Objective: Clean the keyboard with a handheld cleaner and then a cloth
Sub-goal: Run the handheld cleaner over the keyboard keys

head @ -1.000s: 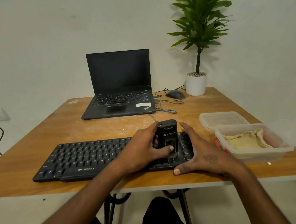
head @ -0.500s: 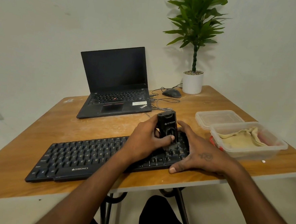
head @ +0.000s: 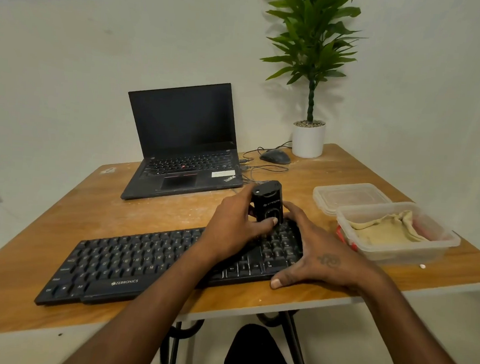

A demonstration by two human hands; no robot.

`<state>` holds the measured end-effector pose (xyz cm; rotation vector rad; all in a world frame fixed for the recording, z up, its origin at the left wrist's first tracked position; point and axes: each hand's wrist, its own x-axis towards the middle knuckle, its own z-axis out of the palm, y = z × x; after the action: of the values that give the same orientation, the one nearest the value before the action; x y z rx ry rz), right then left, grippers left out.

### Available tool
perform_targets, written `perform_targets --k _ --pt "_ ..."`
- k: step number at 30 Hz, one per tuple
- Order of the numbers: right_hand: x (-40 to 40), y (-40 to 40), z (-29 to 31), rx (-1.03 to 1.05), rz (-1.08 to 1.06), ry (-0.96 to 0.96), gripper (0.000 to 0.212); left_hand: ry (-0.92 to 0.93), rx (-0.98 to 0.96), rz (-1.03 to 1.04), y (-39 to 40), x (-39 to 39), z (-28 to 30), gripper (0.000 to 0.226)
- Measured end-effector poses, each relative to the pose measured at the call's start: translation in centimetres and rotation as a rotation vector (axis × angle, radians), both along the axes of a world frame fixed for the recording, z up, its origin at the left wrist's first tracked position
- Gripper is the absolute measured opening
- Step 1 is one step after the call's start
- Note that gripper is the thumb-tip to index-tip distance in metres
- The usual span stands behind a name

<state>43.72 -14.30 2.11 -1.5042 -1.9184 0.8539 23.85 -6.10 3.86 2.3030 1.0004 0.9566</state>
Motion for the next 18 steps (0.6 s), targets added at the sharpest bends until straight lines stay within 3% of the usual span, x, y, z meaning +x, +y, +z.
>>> perform_targets --k 5,18 --pt "0.0 0.0 0.1 0.004 -0.017 0.011 0.151 -0.002 0.018 0.06 1.4 1.6 -0.3 0.061" --pt "-0.1 -0.1 0.3 0.05 -0.007 0.04 0.149 0.009 -0.188 -0.189 -1.5 1.0 0.4 0.052"
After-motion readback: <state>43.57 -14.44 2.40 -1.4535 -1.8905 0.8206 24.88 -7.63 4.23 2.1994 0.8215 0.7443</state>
